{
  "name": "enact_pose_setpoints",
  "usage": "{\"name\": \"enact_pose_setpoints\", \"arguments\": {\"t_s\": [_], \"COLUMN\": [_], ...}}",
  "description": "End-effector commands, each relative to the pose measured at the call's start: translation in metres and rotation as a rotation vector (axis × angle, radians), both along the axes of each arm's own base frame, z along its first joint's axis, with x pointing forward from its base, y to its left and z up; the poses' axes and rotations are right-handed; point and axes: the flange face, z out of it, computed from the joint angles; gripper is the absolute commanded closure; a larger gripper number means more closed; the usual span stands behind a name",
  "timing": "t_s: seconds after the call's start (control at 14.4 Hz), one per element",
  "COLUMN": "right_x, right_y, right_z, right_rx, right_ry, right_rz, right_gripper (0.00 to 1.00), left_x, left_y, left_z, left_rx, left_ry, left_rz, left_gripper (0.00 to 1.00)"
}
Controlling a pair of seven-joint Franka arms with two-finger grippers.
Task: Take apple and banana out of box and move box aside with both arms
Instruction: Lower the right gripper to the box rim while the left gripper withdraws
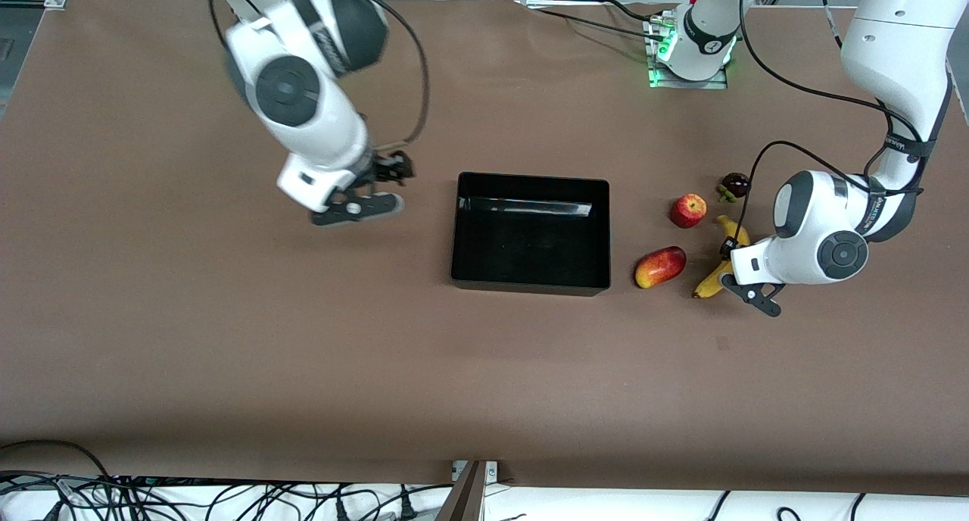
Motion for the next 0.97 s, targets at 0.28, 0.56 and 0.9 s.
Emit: {"name": "enact_pose_setpoints", "arguments": {"t_s": [0.28, 0.56, 0.9], "right_x": [-0.015, -0.027, -0.038], "right_y": [0.087, 0.108, 0.104], "right_z": [-0.112, -0.159, -0.184], "right_rx": [0.017, 0.021, 0.011], "right_ry": [-0.031, -0.050, -0.054], "right_rz": [-0.251, -0.276, -0.271], "right_gripper": [0.00, 0.03, 0.59], "left_x": [0.015, 0.005, -0.017], "left_y": [0.004, -0.027, -0.060], "left_z": [0.102, 0.195, 0.300], "left_rx": [0.052, 0.049, 0.118], "left_ry": [-0.044, 0.006, -0.064], "left_rz": [0.003, 0.127, 0.267], "left_gripper": [0.00, 0.00, 0.00]}}
